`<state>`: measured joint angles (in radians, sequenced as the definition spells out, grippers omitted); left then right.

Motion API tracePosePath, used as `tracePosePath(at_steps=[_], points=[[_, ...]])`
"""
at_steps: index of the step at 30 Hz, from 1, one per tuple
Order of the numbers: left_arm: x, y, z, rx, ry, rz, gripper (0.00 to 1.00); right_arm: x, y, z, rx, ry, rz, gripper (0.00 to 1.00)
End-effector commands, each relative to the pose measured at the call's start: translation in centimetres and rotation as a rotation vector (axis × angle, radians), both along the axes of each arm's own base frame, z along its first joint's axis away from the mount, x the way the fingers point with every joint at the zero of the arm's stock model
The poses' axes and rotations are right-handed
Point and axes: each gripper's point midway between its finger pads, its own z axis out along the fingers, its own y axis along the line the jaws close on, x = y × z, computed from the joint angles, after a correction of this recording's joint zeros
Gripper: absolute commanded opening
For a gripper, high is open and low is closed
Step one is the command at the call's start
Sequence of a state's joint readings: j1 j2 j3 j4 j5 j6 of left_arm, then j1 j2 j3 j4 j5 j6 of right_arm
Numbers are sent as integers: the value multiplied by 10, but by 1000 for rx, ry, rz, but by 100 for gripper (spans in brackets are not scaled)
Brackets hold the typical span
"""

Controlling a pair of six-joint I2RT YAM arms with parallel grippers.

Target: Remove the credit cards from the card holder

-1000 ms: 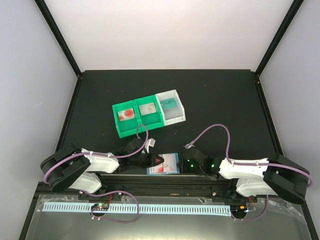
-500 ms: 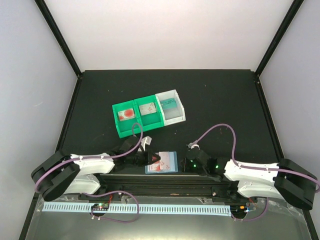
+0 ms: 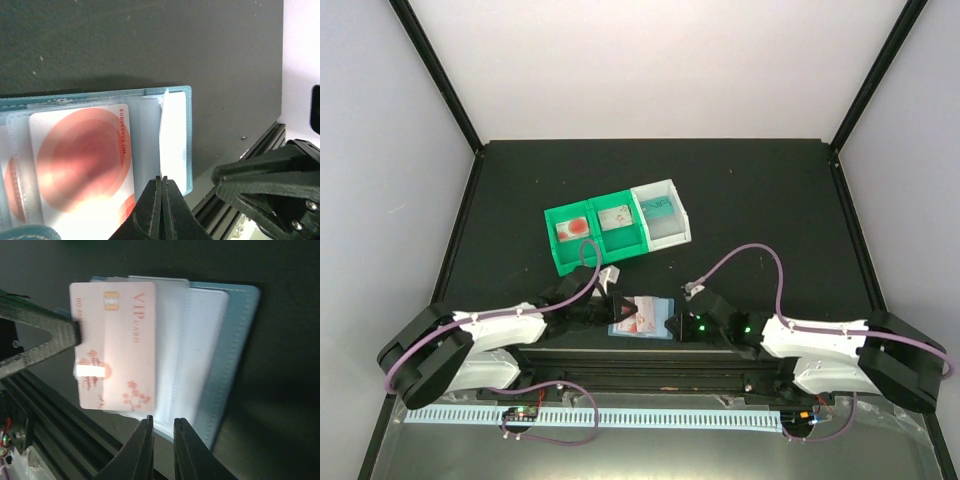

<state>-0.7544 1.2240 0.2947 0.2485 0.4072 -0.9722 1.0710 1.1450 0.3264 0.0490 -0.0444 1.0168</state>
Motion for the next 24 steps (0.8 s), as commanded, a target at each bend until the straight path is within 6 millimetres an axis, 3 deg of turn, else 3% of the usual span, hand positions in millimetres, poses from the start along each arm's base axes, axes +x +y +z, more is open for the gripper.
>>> tracePosePath(at_steps=[1, 5, 14, 24], points=[[12, 4, 8, 26, -29, 12, 1, 13, 30, 25, 78, -55, 33, 14], [12, 11, 7, 37, -22, 27, 2, 22, 37, 18, 21, -61, 25, 13], [15, 22, 5, 59, -4, 62, 2, 31, 11, -15, -113, -62, -64, 10], [14, 25, 33, 14, -73, 66, 1, 33, 0, -30, -167, -47, -70, 10]])
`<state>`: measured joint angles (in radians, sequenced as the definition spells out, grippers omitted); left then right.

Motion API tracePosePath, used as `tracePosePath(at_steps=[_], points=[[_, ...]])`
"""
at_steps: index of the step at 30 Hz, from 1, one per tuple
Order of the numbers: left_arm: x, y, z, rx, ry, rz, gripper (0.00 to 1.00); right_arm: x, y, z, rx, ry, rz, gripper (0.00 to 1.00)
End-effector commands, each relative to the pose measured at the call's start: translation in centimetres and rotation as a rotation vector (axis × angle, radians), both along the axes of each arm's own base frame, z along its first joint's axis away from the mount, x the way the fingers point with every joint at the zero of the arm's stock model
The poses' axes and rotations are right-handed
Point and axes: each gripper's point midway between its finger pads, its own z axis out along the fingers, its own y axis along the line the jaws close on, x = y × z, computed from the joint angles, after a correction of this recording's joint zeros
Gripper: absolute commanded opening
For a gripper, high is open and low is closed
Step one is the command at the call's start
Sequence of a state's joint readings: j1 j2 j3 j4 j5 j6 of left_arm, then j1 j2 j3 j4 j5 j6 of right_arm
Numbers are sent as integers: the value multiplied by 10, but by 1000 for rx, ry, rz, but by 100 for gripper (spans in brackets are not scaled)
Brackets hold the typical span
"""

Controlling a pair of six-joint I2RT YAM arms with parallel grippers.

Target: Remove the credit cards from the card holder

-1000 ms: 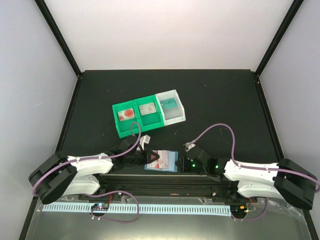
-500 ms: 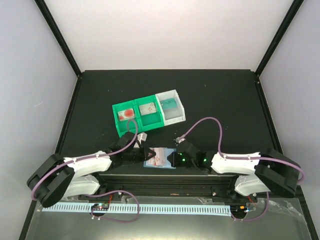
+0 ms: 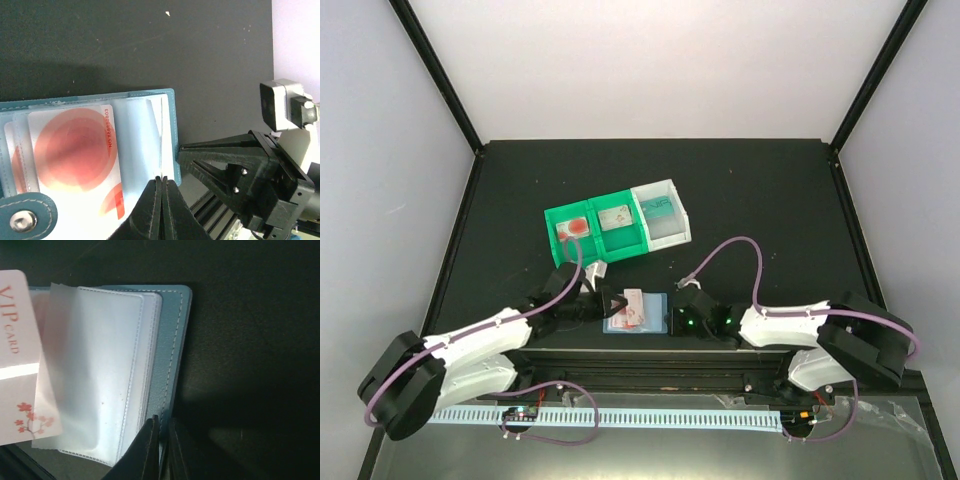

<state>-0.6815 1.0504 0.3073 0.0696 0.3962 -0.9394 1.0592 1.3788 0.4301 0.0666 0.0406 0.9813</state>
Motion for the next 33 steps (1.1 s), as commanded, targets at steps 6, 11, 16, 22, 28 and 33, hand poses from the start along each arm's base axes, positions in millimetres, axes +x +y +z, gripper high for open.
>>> tracePosePath(at_steps=[6, 11, 16, 22, 28, 33], points=[[4, 14, 12, 69, -44, 18, 2, 16, -14, 2, -35, -49, -41, 9], [2, 13, 35, -9, -115, 12, 1, 18, -10, 25, -1, -89, -16, 11], [-4, 10, 64, -102, -184, -12, 2, 11, 7, 65, 165, -142, 57, 23], [-14, 7, 94, -213, -250, -47, 2, -11, 35, 114, 440, -148, 188, 37], [-27, 2, 118, -341, -286, -97, 2, -32, 51, 146, 666, -97, 275, 50], [-33, 0, 129, -429, -298, -111, 2, -40, 55, 163, 762, -89, 317, 51]])
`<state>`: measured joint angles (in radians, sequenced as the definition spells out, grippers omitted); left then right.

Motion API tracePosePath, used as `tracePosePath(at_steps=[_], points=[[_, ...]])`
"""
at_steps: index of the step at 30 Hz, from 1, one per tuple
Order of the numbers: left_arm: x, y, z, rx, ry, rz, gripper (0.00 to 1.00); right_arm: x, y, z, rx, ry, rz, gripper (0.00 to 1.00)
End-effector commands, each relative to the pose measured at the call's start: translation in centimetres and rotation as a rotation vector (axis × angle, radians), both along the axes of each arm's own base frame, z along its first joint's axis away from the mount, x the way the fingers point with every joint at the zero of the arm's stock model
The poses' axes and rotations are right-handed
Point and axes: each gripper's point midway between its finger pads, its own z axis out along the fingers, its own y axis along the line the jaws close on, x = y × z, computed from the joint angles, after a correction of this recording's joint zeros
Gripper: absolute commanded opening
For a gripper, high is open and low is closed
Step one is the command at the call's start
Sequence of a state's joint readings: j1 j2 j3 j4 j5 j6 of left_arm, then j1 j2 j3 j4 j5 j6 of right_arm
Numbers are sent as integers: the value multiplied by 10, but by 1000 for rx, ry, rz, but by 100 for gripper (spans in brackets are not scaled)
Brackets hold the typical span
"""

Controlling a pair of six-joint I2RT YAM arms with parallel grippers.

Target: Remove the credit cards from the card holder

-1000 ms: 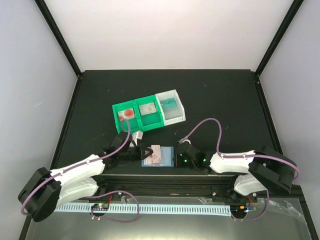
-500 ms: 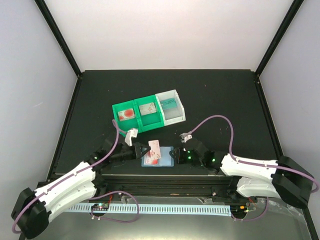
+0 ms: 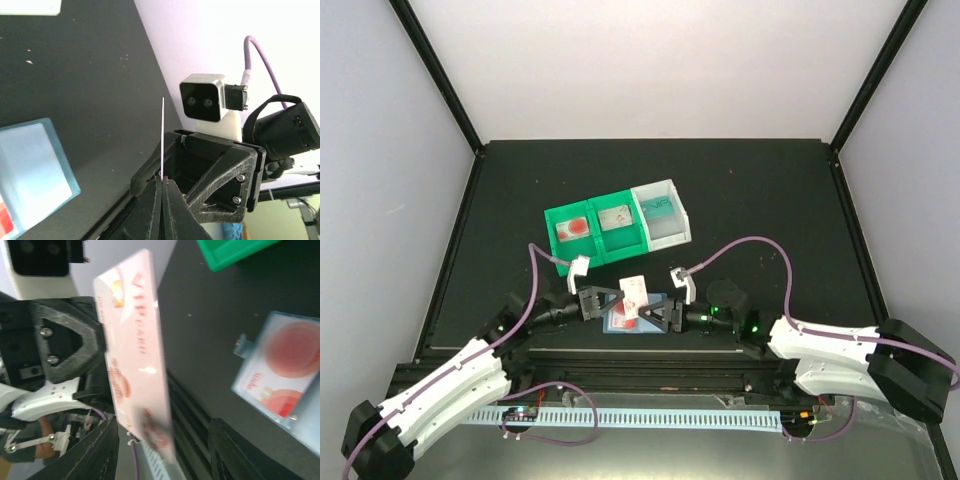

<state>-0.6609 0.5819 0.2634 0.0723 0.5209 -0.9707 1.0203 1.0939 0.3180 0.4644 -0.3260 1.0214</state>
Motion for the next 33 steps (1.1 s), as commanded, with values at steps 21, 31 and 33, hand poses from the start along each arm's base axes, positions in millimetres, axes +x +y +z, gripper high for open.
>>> tracePosePath(at_steps=[21, 31, 33], points=[[-34, 6, 29, -10, -117, -134, 45, -53, -17, 37, 15, -233, 305, 1], [-74, 4, 47, 53, -176, -381, 45, -94, -25, 35, 1, -225, 566, 1], [-80, 2, 45, 45, -166, -436, 42, -98, -24, 41, 25, -236, 593, 1]])
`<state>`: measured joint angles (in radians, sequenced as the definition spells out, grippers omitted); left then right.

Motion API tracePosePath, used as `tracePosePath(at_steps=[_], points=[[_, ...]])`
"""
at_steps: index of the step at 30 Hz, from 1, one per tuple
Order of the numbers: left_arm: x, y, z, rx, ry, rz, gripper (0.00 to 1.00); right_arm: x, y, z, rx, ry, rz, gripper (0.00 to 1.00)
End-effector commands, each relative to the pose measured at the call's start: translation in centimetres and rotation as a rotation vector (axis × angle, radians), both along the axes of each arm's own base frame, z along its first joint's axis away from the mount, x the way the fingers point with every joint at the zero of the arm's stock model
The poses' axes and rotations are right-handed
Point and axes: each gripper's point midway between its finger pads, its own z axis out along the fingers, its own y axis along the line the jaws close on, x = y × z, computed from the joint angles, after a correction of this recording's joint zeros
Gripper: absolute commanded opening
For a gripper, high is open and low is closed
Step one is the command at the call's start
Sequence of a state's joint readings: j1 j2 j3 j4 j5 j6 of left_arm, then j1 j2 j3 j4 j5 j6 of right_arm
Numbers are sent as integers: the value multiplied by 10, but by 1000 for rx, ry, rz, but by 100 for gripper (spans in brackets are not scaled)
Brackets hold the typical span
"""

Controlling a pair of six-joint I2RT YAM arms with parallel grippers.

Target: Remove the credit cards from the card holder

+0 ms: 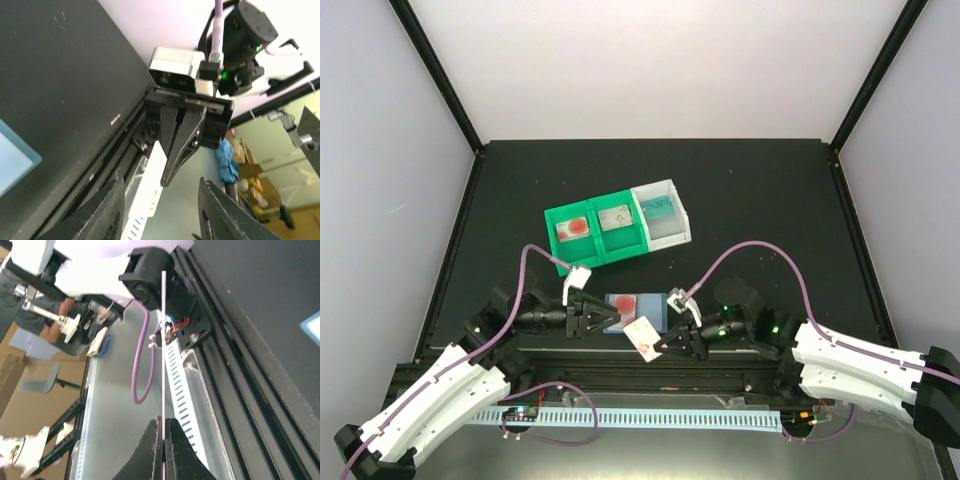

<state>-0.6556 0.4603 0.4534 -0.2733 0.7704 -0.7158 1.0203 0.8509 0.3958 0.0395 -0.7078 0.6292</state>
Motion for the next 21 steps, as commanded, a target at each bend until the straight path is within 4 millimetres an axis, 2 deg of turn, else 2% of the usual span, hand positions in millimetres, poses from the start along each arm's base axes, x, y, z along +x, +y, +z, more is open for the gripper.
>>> tracePosePath(at_steps=[1, 6, 10, 17, 21], points=[[-25, -3, -5, 26, 14, -172, 41, -19, -1, 15, 50, -18, 139, 1], [-31, -6, -8, 21, 34, -233, 38, -26, 4, 24, 91, -6, 206, 1], [-39, -8, -1, -22, 35, -298, 34, -26, 7, 26, 89, -7, 224, 1], [-45, -9, -2, -35, 61, -352, 33, -25, 12, 33, 101, -7, 244, 1], [-47, -9, -1, -34, 66, -370, 27, -24, 16, 34, 97, 1, 250, 1]])
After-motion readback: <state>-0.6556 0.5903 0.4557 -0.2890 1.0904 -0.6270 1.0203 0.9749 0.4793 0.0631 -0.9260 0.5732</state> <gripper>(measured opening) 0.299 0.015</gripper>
